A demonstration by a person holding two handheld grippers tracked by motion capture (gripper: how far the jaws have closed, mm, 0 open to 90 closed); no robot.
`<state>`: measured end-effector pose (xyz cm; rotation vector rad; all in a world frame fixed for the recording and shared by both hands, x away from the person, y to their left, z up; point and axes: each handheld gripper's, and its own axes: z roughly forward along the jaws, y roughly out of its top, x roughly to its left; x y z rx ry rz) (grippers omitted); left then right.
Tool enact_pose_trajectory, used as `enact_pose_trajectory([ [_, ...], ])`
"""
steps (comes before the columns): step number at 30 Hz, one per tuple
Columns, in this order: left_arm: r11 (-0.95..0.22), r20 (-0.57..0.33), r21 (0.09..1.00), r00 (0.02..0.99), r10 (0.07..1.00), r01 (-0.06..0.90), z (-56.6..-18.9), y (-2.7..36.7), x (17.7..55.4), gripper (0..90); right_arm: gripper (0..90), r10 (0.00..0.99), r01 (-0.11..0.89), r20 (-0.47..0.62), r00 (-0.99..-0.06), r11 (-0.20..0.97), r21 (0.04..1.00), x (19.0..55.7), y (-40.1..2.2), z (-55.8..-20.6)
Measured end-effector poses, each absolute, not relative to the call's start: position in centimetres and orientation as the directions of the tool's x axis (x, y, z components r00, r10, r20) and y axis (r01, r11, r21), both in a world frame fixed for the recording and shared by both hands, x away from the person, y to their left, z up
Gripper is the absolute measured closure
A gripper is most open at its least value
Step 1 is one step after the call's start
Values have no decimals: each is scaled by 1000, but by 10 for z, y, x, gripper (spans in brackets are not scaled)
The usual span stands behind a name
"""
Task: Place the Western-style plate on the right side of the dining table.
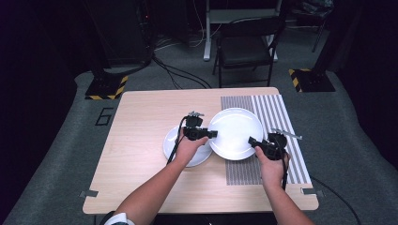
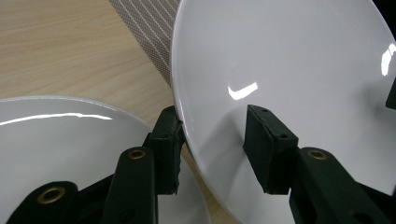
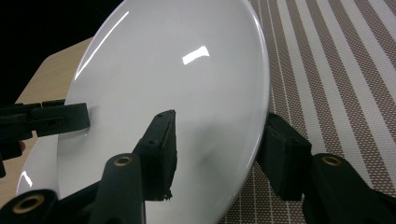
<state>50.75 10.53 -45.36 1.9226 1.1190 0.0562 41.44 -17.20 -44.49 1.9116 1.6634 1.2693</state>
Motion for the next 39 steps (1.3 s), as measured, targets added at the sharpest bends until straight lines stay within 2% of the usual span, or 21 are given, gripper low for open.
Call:
enact_pose_trajectory([
  [39,-275,-366,691,651,665,669,-466,35,513,575,495,911,622,410,47,-348,702,400,-233,-455],
])
